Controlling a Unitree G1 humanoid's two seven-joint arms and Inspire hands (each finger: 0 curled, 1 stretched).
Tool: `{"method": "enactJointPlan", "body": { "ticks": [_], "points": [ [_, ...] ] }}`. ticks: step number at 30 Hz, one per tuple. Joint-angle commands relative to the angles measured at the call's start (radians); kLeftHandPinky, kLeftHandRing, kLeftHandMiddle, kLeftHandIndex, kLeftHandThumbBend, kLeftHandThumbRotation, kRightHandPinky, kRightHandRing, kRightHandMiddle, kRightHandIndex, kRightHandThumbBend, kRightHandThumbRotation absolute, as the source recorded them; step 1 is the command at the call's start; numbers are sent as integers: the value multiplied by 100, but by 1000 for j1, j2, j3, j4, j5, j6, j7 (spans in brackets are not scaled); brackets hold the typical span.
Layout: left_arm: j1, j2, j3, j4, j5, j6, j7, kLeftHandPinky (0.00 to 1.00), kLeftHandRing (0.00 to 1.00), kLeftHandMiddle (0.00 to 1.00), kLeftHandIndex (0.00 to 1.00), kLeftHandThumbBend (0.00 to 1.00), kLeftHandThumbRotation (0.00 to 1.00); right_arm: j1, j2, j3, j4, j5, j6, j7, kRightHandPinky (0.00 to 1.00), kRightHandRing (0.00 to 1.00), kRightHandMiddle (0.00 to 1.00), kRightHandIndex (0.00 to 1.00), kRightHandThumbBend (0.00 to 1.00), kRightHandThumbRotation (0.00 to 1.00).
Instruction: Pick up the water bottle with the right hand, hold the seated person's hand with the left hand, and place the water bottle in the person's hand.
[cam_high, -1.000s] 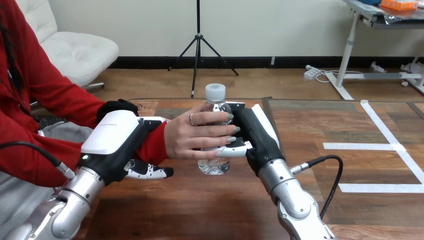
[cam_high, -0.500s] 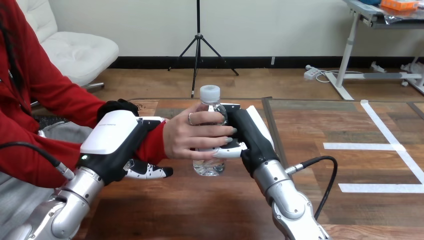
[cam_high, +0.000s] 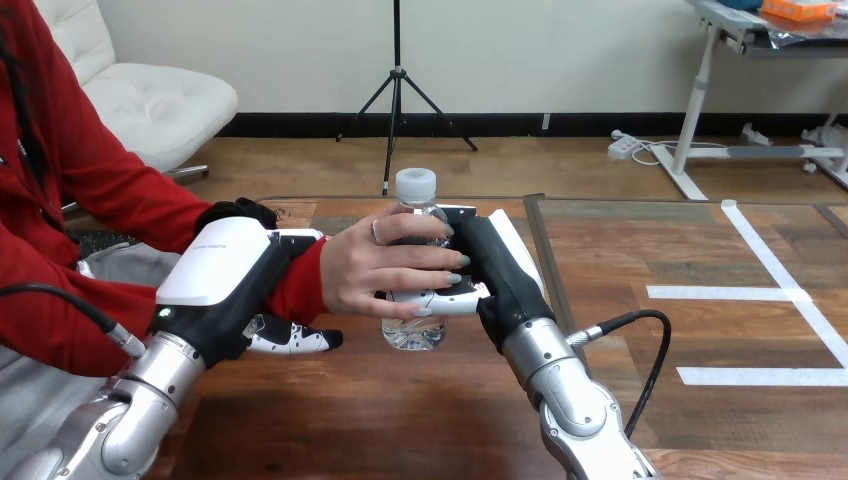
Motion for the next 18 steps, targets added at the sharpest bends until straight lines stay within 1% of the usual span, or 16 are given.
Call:
{"method": "enactJointPlan", "body": {
  "ticks": [1, 7, 13, 16, 17, 18],
  "points": [
    [-7, -41, -29, -18, 2, -20, -9, 46, 52, 55, 58, 78, 6, -84, 15, 7, -55, 2, -9, 0, 29, 34, 40, 42, 83, 0],
    [-5, -40, -26, -14, 5, -16, -3, 47, 53, 56, 59, 78, 7, -81, 7, 6, -59, 1, -3, 3, 31, 37, 42, 43, 83, 0],
    [-3, -39, -22, -12, 4, -14, -1, 48, 53, 56, 59, 80, 9, -78, -4, 8, -63, -5, 7, 8, 36, 44, 48, 47, 85, 0],
    [-2, -37, -22, -12, 10, -11, 5, 48, 54, 57, 60, 80, 10, -75, -14, 9, -69, -10, 17, 14, 39, 48, 53, 52, 87, 0],
    [-2, -36, -22, -12, 14, -11, 10, 49, 54, 57, 60, 81, 11, -73, -18, 10, -72, -12, 20, 16, 43, 53, 57, 56, 88, 2],
    [-3, -35, -22, -11, 16, -11, 13, 49, 54, 57, 60, 81, 12, -73, -20, 11, -73, -14, 23, 17, 44, 55, 59, 58, 89, 3]
  ]
}}
